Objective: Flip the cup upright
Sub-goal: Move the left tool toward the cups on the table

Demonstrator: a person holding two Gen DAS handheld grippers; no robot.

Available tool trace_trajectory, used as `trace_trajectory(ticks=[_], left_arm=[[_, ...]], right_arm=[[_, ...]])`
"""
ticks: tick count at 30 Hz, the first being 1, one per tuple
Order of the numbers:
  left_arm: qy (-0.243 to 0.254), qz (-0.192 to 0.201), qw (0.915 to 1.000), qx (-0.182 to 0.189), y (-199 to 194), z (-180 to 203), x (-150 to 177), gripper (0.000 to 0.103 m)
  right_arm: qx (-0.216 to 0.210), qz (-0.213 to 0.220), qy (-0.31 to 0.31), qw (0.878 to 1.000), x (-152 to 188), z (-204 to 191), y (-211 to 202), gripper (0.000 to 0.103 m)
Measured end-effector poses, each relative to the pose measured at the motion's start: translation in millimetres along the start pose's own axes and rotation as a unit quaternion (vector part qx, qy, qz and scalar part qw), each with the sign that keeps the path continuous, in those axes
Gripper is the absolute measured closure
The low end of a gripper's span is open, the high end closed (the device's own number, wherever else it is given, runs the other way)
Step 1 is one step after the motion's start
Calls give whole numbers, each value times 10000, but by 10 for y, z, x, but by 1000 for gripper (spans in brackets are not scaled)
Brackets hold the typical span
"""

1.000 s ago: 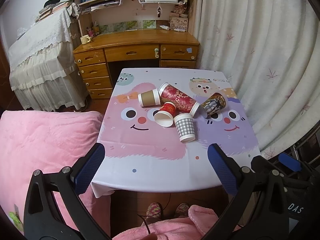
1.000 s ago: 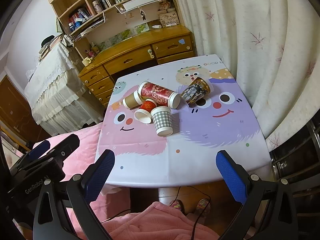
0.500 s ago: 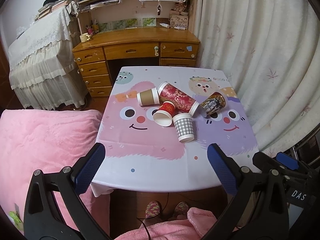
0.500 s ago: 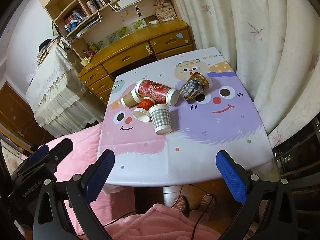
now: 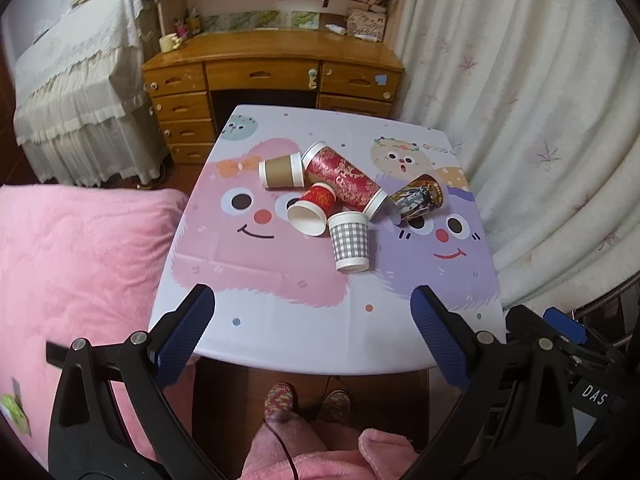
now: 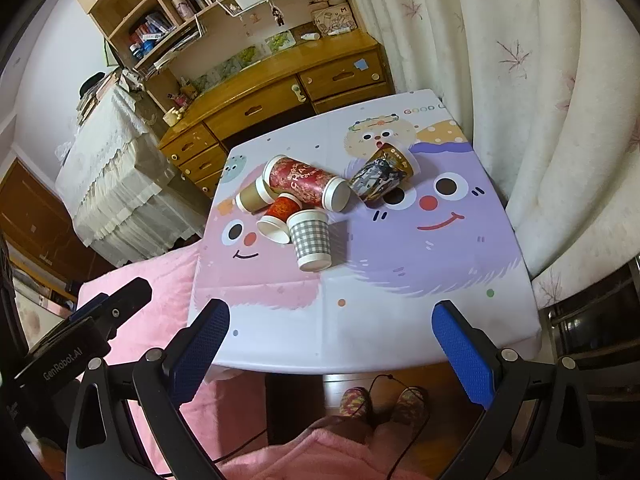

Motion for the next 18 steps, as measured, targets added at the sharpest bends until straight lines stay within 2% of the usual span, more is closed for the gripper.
trace_trajectory(ticks=[7,13,18], left_arm=[[-215,-306,9993,38,158,-8,208,6],[-457,-636,9965,306,304,-97,362,6],[-711,-1060,9905,520,600,-211,394,6]], right_arm=[[147,138,-390,9990,-65,137,155,0],[320,276,-915,9949,-57,157,288,0],[307,288,-1250,9913,-214,66,463,0]])
Point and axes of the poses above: each gripper's, at about its wrist camera, not at the fingertips, and y roughly the way its jaws point, z to its right, x to its underside, the point moved 2 cm from there along y, roughly the way its jaws point, and after that the axes turned 13 degrees about y, right-handed, at the moved point
